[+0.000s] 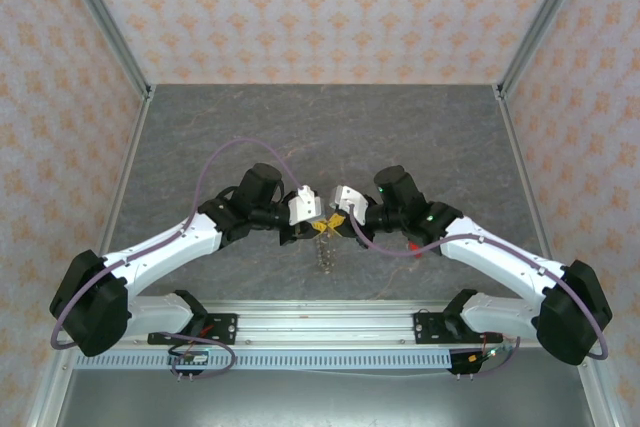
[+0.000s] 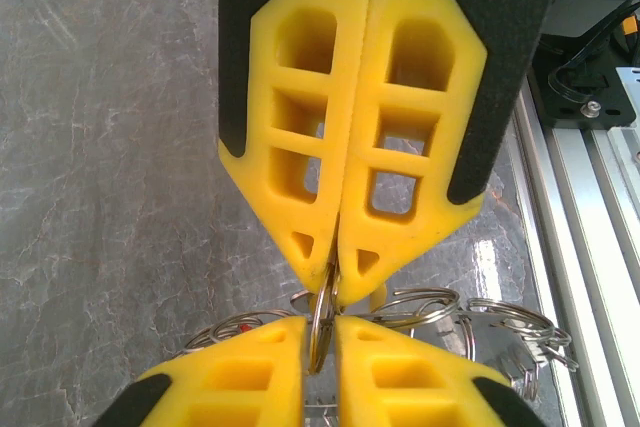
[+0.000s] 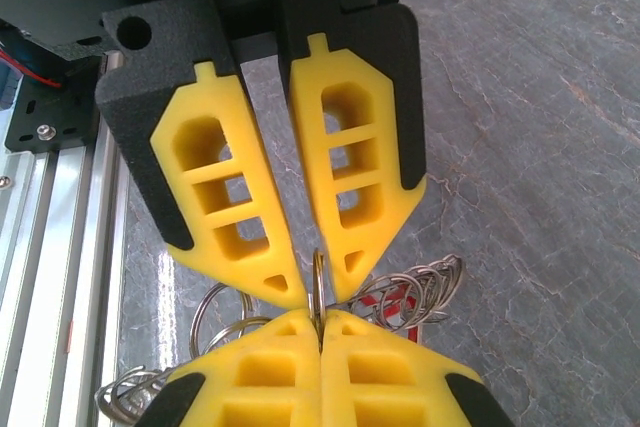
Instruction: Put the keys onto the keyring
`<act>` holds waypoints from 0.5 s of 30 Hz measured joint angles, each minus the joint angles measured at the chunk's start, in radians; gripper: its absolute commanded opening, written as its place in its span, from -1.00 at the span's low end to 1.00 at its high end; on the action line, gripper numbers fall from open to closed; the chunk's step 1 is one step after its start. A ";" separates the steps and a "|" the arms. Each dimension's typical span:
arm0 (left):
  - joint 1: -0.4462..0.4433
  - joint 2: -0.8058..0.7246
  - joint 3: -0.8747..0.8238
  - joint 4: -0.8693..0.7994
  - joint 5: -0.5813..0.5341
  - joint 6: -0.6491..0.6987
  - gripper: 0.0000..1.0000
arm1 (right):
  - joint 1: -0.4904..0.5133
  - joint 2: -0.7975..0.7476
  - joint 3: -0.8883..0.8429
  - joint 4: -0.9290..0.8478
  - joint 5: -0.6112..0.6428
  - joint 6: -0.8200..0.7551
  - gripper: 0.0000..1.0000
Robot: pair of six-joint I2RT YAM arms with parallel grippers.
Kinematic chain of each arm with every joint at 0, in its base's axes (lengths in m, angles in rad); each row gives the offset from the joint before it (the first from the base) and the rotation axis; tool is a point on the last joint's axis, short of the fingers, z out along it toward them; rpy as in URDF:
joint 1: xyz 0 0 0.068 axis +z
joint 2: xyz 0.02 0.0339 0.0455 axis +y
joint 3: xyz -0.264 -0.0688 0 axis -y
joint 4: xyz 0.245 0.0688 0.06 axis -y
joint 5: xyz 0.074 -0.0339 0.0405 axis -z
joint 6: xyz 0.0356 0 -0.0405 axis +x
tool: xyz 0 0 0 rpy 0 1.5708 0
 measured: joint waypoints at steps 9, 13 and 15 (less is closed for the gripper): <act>0.000 0.000 -0.003 0.012 0.004 -0.014 -1.00 | 0.000 -0.001 0.002 -0.004 0.015 0.002 -0.79; 0.000 -0.001 -0.036 0.098 0.011 -0.057 -1.00 | -0.026 -0.008 -0.018 0.034 -0.010 0.031 -0.68; 0.000 -0.001 -0.055 0.136 0.017 -0.080 -1.00 | -0.041 -0.011 -0.042 0.067 -0.034 0.051 -0.68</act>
